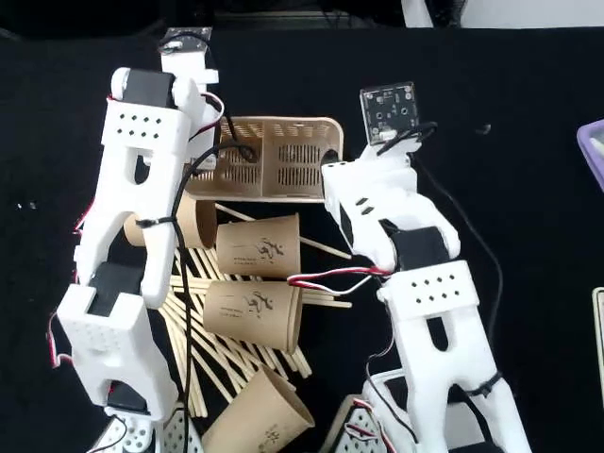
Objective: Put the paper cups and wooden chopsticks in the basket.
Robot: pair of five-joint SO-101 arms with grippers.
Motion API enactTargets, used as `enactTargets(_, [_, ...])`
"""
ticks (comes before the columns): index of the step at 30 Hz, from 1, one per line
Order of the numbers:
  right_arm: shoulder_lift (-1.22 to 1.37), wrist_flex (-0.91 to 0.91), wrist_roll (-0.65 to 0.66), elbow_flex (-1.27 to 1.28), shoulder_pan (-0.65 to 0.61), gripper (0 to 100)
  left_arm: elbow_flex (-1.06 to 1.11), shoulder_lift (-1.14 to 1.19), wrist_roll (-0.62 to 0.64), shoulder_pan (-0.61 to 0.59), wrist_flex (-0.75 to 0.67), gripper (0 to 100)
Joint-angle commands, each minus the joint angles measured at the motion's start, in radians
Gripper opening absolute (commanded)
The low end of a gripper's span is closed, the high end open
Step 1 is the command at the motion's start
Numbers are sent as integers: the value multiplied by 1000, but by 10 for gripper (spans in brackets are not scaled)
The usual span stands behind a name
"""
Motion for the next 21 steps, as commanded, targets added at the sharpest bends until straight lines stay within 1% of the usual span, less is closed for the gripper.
enactTargets(1, [7, -55, 9, -10, 14, 11, -25, -72, 5, -7, 0, 34])
enactTargets(3, [27, -81, 9, -12, 12, 15, -61, -69, 0, -8, 0, 55])
enactTargets(6, [50, -104, 15, -24, 12, 23, -99, -68, -3, -31, -2, 140])
enactTargets(9, [76, -110, 15, -58, 12, 100, -90, -68, -3, -59, -64, 195])
enactTargets(11, [101, -112, 14, -90, 12, 154, -61, -68, -3, -74, -126, 199])
enactTargets(13, [131, -112, 15, -128, 12, 178, -33, -68, -3, -87, -186, 200])
enactTargets(18, [211, -104, 15, -189, 12, 154, 27, -68, -3, -88, -342, 203])
enactTargets(21, [229, -104, 15, -202, 12, 139, 41, -68, -3, -85, -390, 203])
